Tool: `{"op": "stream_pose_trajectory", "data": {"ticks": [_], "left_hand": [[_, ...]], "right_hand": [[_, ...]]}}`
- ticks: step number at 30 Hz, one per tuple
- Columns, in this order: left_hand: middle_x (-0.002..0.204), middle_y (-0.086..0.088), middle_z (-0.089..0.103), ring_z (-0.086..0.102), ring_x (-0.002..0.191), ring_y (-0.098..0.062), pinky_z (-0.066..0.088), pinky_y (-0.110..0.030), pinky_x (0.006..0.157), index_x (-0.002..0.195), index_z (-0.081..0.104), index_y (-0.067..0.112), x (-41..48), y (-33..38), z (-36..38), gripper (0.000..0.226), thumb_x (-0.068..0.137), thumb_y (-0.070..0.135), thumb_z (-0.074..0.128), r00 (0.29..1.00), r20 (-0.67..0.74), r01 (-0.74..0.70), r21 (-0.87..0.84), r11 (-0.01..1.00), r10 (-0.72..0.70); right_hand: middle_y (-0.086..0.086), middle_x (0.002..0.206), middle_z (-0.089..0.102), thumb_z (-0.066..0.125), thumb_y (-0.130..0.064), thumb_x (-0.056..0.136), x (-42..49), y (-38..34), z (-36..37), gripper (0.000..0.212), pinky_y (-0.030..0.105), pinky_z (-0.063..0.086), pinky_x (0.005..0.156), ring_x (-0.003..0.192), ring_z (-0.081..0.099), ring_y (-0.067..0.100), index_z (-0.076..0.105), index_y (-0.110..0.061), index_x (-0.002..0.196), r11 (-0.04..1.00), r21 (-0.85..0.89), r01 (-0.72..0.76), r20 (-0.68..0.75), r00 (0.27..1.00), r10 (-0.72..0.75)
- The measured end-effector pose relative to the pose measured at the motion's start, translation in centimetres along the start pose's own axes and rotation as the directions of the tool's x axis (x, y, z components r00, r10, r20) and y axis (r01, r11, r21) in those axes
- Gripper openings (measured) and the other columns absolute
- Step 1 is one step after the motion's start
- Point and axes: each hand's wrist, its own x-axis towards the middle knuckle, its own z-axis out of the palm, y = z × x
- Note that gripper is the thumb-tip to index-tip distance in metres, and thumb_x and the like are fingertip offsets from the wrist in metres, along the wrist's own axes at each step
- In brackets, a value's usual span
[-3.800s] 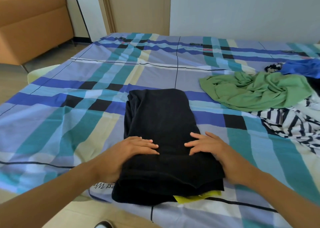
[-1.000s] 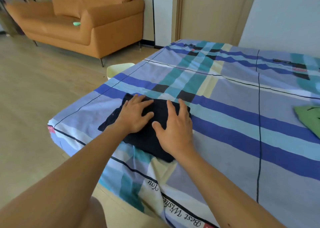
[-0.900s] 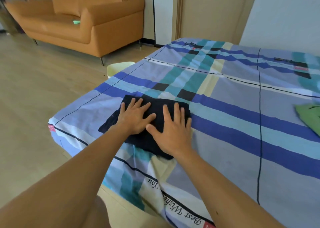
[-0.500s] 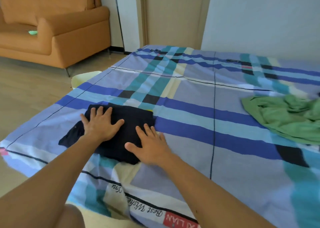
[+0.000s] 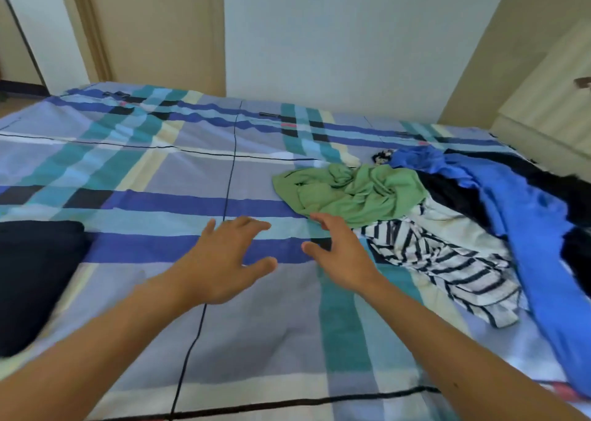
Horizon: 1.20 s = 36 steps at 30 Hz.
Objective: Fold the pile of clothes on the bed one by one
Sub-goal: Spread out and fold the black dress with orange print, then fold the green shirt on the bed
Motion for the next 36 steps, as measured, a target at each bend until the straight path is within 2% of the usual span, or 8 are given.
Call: {"op": "stream_pose_trajectory", "data": {"ticks": [8,14,17,20,26,29,32,36], "left_hand": [[0.156,0.016,0.03,0.024,0.147,-0.007,0.005,-0.043,0.125,0.152,0.027,0.038,2.4,3.1,3.8,0.077,0.086,0.076,0.039,0.978,0.204,-0.034,-0.048,0.998,0.043],[0.144,0.029,0.029,0.026,0.14,0.003,0.001,-0.032,0.122,0.149,0.026,0.046,1.9,1.7,3.8,0.104,0.061,0.098,0.009,0.973,0.231,0.013,-0.053,0.998,-0.001],[0.149,0.026,0.029,0.023,0.143,0.002,-0.001,-0.03,0.122,0.15,0.025,0.044,2.0,2.4,3.5,0.066,0.09,0.071,0.034,0.974,0.224,0.024,-0.035,0.999,-0.016],[0.152,0.024,0.028,0.021,0.144,0.002,-0.005,-0.031,0.121,0.15,0.024,0.043,2.1,2.9,3.4,0.059,0.096,0.062,0.037,0.971,0.239,0.019,-0.027,0.999,-0.012],[0.152,0.023,0.03,0.027,0.142,-0.001,0.001,-0.035,0.124,0.15,0.026,0.043,2.2,2.8,3.8,0.057,0.097,0.06,0.039,0.974,0.228,0.028,-0.028,0.999,-0.021],[0.147,0.026,0.035,0.037,0.134,0.001,0.026,-0.025,0.117,0.149,0.029,0.042,2.3,2.3,3.8,0.061,0.094,0.06,0.048,0.988,0.153,0.065,-0.194,0.979,-0.035],[0.136,0.019,0.055,0.056,0.119,-0.002,0.046,-0.023,0.099,0.138,0.044,0.046,3.0,2.6,3.1,0.059,0.084,0.067,0.058,0.976,0.115,0.219,-0.593,0.775,-0.187],[0.115,-0.009,0.073,0.069,0.107,-0.031,0.052,-0.056,0.097,0.123,0.066,0.024,3.5,3.1,0.8,0.056,0.094,0.065,0.04,0.893,0.319,0.351,-0.935,0.05,-0.317]], "right_hand": [[0.004,0.133,0.034,0.07,-0.019,0.089,2.4,7.0,-7.3,0.042,0.017,0.036,0.092,0.099,0.053,0.01,0.058,-0.024,0.129,0.974,0.087,-0.209,-0.344,0.911,0.226],[0.008,0.133,0.048,0.078,-0.025,0.081,6.2,10.6,-8.4,0.04,0.022,0.048,0.074,0.093,0.061,0.019,0.066,-0.029,0.119,0.848,0.409,-0.336,-0.316,0.82,0.477],[0.005,0.131,0.058,0.077,-0.029,0.083,7.0,11.2,-8.4,0.048,0.028,0.045,0.089,0.106,0.059,0.018,0.064,-0.021,0.129,0.824,0.461,-0.329,-0.312,0.809,0.498],[0.0,0.126,0.059,0.075,-0.041,0.081,7.0,10.6,-8.5,0.059,0.038,0.047,0.101,0.113,0.057,0.019,0.06,-0.02,0.135,0.846,0.405,-0.348,-0.353,0.794,0.496],[-0.013,0.104,0.07,0.075,-0.037,0.084,5.1,5.3,-8.1,0.022,0.015,0.041,0.077,0.103,0.063,0.003,0.073,-0.026,0.103,0.836,0.519,-0.181,-0.283,0.886,0.367],[-0.026,0.089,0.07,0.067,-0.036,0.091,2.9,1.0,-6.7,0.011,0.014,0.043,0.084,0.089,0.062,-0.015,0.074,-0.029,0.096,0.82,0.558,-0.13,-0.092,0.972,0.217],[-0.011,0.107,0.075,0.064,-0.049,0.085,1.0,-2.0,-4.3,0.036,0.039,0.039,0.112,0.109,0.065,0.004,0.079,-0.019,0.097,0.801,0.594,-0.074,0.058,0.997,0.049],[0.003,0.107,0.075,0.051,-0.046,0.089,-1.2,-3.8,-1.4,0.051,0.043,0.04,0.109,0.11,0.065,0.024,0.076,-0.002,0.09,0.744,0.668,0.017,0.194,0.961,-0.197]]}}
